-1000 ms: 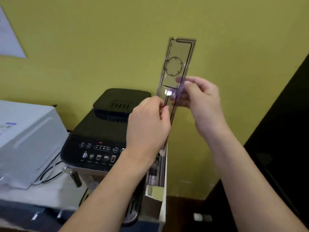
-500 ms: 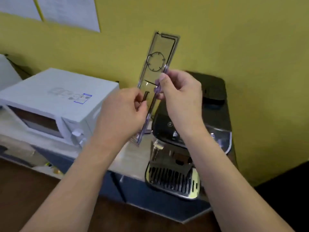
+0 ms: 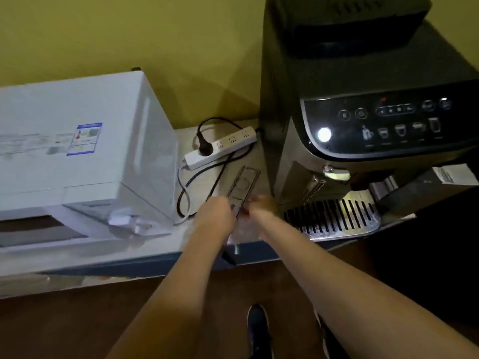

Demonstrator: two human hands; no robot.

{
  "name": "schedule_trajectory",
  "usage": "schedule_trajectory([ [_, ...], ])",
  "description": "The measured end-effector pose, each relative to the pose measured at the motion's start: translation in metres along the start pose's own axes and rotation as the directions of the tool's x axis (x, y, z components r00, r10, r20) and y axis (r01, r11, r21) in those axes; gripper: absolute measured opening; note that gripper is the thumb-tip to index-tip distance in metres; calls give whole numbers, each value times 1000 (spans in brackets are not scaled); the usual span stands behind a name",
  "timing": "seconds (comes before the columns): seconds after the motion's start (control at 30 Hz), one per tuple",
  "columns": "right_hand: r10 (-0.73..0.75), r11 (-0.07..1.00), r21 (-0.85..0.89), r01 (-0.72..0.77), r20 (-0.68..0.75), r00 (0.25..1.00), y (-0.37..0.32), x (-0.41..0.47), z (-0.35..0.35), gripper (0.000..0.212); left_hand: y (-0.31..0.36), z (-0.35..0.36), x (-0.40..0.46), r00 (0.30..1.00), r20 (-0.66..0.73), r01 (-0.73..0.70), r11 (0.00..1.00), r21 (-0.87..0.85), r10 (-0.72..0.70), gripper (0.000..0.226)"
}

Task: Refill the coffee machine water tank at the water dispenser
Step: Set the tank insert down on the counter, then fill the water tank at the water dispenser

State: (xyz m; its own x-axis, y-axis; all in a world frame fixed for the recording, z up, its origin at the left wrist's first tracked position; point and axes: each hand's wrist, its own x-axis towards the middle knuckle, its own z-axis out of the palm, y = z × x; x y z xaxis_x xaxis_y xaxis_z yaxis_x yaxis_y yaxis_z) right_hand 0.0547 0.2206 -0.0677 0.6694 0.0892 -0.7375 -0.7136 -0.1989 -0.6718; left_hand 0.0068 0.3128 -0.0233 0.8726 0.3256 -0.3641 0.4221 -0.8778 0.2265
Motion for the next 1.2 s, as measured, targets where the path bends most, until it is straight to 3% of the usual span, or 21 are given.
schedule_trajectory([
  [0.13, -104, 994, 17, 104, -8, 995, 4, 19, -3, 29, -1, 17, 40, 998, -15, -61, 989, 137, 64, 18],
  [0.27, -129, 984, 121, 129, -10, 992, 2, 30, -3, 28, -5, 21, 52, 995, -20, -96, 984, 152, 101, 15],
  [0.37, -117, 993, 36, 115, 46, 992, 24, -1, -21, 18, -7, 4, 25, 994, -88, -64, 998, 28, 66, 21],
  [0.43, -177, 966, -167, 200, 141, 974, 45, -36, -56, 20, 4, -8, -14, 991, -116, -80, 995, -60, 73, 23],
  [0.5, -221, 832, -436, 345, 309, 925, 55, -70, -106, 25, 35, -16, -61, 989, 32, -144, 985, -90, 147, 23],
  [0.57, -216, 542, -690, 481, 438, 872, 47, -101, -168, 30, 88, -21, -104, 940, 225, -243, 967, -83, 255, 25],
  [0.63, -206, 310, -819, 483, 438, 875, 33, -122, -236, 30, 151, -20, -136, 898, 255, -355, 933, -61, 358, 31],
  [0.7, -279, 201, -891, 407, 346, 896, 16, -134, -300, 28, 208, -24, -157, 860, 220, -465, 884, -34, 461, 33],
  [0.8, -451, 96, -947, 307, 234, 861, -19, -142, -379, 29, 274, -39, -158, 849, 88, -522, 853, -21, 522, 36],
  [0.9, -555, -24, -967, 254, 224, 801, -59, -131, -428, 40, 324, -45, -139, 864, -52, -501, 865, 12, 501, 41],
  [1.0, -591, -218, -938, 268, 346, 728, -95, -99, -447, 62, 363, -30, -118, 906, -78, -412, 909, 57, 416, 53],
  [1.13, -513, -493, -812, 312, 560, 650, -132, -51, -438, 80, 397, -6, -90, 968, -52, -238, 966, 103, 245, 86],
  [1.2, -469, -597, -733, 326, 649, 599, -146, -25, -432, 84, 405, 3, -77, 986, -60, -150, 982, 111, 157, 92],
])
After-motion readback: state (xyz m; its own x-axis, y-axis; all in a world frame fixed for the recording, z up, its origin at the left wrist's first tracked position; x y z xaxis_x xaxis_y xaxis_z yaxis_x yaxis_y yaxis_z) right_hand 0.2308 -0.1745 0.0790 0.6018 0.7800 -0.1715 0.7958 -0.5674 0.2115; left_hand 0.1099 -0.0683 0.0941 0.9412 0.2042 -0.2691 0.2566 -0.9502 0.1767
